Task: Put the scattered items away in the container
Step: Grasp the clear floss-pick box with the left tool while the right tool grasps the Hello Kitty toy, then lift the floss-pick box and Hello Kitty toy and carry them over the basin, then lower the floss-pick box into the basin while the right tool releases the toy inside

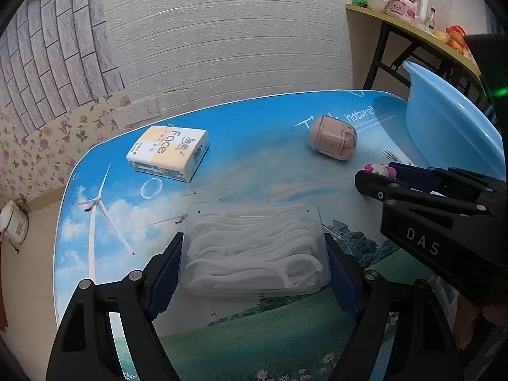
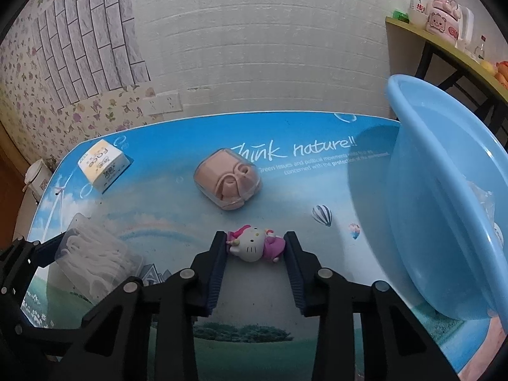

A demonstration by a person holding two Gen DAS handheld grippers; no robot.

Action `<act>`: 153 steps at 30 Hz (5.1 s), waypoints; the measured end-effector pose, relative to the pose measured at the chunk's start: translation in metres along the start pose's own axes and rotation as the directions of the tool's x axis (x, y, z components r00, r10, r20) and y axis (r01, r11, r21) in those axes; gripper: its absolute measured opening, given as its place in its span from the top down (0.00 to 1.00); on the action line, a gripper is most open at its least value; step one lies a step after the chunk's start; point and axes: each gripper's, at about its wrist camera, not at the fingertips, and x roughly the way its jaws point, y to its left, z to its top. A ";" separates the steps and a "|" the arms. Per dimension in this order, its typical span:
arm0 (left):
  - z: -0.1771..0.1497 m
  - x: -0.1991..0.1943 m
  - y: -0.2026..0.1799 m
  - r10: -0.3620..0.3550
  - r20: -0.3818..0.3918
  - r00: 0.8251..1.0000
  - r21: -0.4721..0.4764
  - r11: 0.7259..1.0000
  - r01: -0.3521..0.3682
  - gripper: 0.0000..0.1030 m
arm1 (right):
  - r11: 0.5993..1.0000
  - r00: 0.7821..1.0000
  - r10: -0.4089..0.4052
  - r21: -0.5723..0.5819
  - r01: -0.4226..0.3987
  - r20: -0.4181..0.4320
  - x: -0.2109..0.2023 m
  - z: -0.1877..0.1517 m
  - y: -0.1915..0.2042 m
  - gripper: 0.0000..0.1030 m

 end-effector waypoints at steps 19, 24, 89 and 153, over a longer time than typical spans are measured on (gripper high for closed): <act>0.002 -0.027 0.010 0.005 0.036 0.999 -0.053 0.999 -0.003 0.23 | 0.993 0.995 0.099 -0.061 -0.100 -0.022 -0.022 -0.018 -0.008 0.64; 0.007 -0.040 0.014 0.013 0.044 0.999 -0.089 0.996 -0.009 0.23 | 0.988 0.990 0.141 -0.067 -0.142 -0.022 -0.037 -0.018 -0.012 0.64; 0.098 -0.099 -0.137 -0.111 0.183 0.977 0.055 0.993 0.102 0.23 | 0.992 0.986 0.055 0.101 -0.071 0.155 -0.149 -0.001 -0.196 0.64; 0.140 -0.025 -0.224 -0.236 0.081 0.968 0.255 0.944 0.209 0.08 | 0.986 0.998 -0.019 0.165 0.008 0.065 -0.107 0.010 -0.252 0.64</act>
